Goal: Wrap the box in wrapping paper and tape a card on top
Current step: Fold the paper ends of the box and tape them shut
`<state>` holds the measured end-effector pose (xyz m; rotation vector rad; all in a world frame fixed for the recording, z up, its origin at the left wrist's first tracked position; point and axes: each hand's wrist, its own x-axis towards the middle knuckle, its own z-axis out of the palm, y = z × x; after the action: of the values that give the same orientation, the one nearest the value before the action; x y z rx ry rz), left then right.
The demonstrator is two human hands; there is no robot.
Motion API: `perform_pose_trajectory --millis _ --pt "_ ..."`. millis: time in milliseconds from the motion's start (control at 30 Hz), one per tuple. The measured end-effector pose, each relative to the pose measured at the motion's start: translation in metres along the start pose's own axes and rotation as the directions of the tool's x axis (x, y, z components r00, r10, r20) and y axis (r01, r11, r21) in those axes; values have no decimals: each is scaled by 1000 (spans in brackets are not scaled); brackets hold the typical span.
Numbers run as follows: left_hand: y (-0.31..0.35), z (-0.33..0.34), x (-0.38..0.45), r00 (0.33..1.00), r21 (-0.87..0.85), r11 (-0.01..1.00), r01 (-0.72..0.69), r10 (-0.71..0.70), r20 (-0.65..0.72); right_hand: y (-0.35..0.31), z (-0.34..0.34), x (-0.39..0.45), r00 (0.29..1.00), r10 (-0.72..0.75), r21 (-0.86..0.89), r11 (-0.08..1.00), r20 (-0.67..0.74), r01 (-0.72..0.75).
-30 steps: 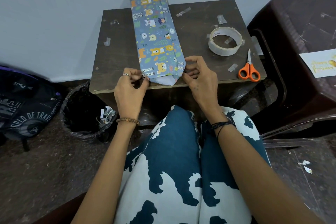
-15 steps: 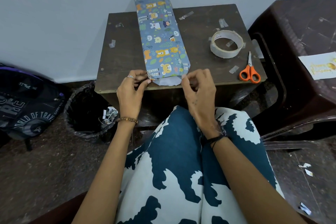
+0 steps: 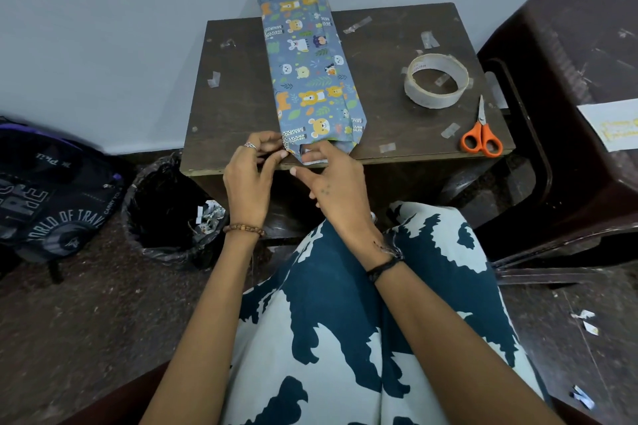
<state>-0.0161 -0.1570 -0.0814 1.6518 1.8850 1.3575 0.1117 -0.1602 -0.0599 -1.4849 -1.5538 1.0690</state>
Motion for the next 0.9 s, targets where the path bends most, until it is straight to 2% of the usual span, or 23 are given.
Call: perform_pose_trajectory --millis 233,367,533,700,800,900 --pt "-1 0 -1 1000 21 1000 1 0 -13 -3 -3 -1 999 -34 -180 983 35 40" --pt "-1 0 -1 1000 23 1000 4 -4 -3 -6 0 -4 998 -37 -175 984 -44 28" --pt "2 2 -2 1000 24 1000 19 -19 -23 -14 3 -5 999 -45 -311 950 -21 36" --pt "4 3 -2 999 37 999 33 -32 -15 -11 1 -5 998 -27 -186 982 -51 17" --pt "6 2 -3 1000 93 995 27 -27 -6 -11 -4 -5 1000 16 -69 998 27 -14" --pt "6 2 -4 1000 141 990 5 -5 0 -9 -23 -7 995 38 -123 992 92 -26"
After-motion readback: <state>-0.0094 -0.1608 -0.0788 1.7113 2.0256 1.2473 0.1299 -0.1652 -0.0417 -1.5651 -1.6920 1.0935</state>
